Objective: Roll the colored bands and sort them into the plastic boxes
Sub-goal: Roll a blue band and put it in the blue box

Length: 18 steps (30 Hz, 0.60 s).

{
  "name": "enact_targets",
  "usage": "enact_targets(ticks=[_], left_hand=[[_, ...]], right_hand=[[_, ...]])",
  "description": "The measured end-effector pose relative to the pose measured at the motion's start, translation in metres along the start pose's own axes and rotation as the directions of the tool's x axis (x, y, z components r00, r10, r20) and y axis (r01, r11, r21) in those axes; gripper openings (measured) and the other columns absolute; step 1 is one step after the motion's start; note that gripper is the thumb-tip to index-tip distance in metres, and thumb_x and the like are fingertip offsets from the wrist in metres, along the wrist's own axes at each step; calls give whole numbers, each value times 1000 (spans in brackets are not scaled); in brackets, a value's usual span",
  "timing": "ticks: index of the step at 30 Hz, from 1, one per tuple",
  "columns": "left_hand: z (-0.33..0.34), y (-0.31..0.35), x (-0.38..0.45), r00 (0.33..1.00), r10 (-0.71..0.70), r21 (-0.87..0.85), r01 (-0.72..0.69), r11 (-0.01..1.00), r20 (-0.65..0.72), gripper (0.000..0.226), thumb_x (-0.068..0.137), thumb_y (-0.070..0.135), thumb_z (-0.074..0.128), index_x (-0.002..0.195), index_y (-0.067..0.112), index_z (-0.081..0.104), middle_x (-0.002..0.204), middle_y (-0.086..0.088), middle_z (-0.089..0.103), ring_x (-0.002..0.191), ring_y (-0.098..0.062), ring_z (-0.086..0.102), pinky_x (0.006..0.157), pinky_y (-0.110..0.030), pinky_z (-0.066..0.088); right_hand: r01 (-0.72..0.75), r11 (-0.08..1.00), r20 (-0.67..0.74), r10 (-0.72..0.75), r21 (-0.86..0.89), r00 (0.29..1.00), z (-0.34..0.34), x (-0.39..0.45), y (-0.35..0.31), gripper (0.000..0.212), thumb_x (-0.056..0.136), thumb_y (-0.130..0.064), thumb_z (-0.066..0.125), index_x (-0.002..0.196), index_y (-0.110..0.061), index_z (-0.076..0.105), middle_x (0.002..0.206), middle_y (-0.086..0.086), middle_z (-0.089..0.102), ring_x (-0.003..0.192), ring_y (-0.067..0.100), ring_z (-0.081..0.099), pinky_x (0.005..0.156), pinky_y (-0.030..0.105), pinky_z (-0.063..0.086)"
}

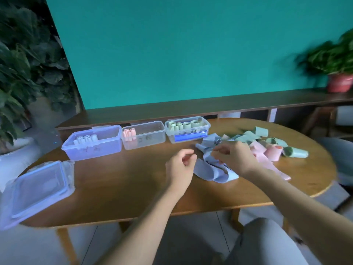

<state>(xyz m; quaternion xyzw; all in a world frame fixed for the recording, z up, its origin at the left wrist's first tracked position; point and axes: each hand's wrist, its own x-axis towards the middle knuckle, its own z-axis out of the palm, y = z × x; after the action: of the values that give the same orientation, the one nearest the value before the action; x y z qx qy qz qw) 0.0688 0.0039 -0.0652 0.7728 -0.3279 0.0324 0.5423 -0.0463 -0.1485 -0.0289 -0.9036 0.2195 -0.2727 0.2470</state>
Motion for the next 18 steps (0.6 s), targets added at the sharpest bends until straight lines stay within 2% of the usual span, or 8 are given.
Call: enact_targets(ticks=[4,6,8,10,12,15,18], left_hand=[[31,18,-14,998,1,-14,0,1000,68,22,89,33,74,109,24,73,92,11,72,84,0,64,68,-4,43],[42,22,-19,992,-28,32,25,999,122,31,83,41,78,109,28,71,93,12,71,85,-2,65,73,-12,49],[50,21,-22,984,-80,127,60,990,159,40,78,43,79,115,32,69,96,12,72,90,-7,66,79,-26,56],[53,21,-24,985,-112,191,86,978,131,40,80,36,76,119,33,67,98,11,72,93,-12,66,79,-32,59],[53,24,-25,993,-97,210,82,974,64,33,84,32,72,116,32,67,96,10,71,91,-15,66,75,-32,58],[53,31,-24,996,-89,209,89,974,-9,24,89,29,66,113,28,67,100,4,69,92,-19,59,74,-30,50],[55,30,-17,993,-116,167,119,979,-28,21,92,28,64,112,25,71,104,3,70,96,-18,58,81,-31,51]], right_hand=[[-127,992,-56,127,5,990,-20,-21,43,13,89,-27,72,80,-19,76,68,-2,71,63,21,64,63,37,57],[-148,989,-32,149,26,988,-25,-31,56,11,88,-30,74,79,-24,75,68,-8,72,67,18,67,69,43,59],[-144,989,11,144,45,990,-26,-39,60,9,87,-30,76,83,-23,77,73,-9,72,71,13,66,73,41,58],[-139,990,36,138,37,990,-24,-45,62,11,88,-33,76,89,-22,77,78,-7,72,72,11,63,72,33,55],[-144,988,65,140,54,988,-20,-48,61,13,89,-34,75,92,-21,76,81,-3,72,71,12,63,69,29,52],[-166,977,104,153,134,983,-8,-48,63,16,88,-34,76,92,-19,75,77,1,71,67,17,62,68,34,54],[-175,977,109,162,119,981,3,-45,64,19,86,-41,76,96,-25,78,79,-8,70,74,9,62,68,27,49]])
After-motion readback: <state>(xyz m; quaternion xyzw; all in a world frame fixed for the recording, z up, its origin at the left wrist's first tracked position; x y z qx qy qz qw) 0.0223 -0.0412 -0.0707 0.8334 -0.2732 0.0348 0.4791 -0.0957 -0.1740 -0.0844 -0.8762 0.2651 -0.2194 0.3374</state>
